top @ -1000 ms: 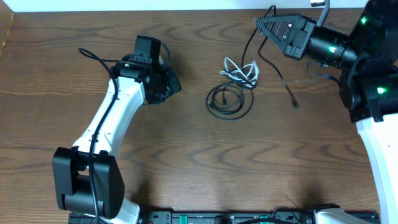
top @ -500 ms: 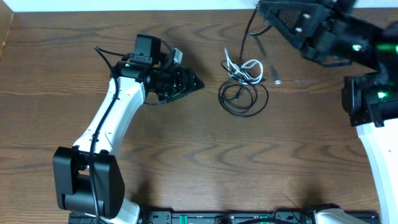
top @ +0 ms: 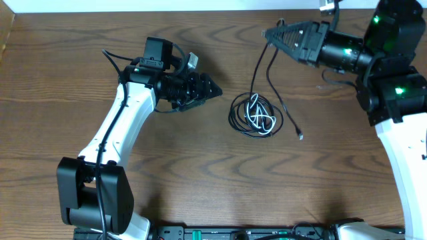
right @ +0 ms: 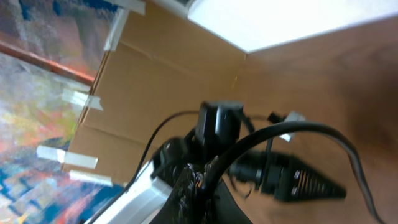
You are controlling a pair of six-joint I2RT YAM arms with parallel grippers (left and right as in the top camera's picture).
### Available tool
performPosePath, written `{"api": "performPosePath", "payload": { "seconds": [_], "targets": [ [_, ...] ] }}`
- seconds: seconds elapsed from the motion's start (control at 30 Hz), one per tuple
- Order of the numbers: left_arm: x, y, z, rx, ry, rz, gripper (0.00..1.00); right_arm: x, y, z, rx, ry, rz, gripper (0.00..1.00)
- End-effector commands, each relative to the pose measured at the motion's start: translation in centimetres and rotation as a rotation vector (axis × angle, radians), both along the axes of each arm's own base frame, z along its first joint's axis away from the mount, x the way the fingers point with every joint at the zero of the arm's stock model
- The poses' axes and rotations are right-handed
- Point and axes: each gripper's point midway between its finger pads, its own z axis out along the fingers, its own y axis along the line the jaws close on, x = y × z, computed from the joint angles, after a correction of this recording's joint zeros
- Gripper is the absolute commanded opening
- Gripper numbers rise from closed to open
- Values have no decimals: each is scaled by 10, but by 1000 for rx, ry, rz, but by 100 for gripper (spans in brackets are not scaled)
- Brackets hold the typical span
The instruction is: Untangle cables
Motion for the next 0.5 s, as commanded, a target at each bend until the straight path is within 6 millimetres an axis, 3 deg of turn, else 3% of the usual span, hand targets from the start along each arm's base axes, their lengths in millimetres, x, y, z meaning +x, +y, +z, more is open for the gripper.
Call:
{"api": "performPosePath", "payload": {
  "seconds": [0.0, 0.1, 0.17, 0.47],
  "targets": [
    [-6, -8, 8, -70, 57, 11, 70, -9, 0, 38, 56, -126, 18, 1],
    [-6, -8, 8, -73, 79, 31, 70, -27, 4, 86, 161, -273, 106, 1],
    [-6, -8, 8, -74, 79, 31, 70, -37, 6, 98, 188, -314, 143, 1],
    [-14, -29, 7, -56, 58, -24, 68, -68, 43, 96, 186, -344, 290, 1]
  ]
}}
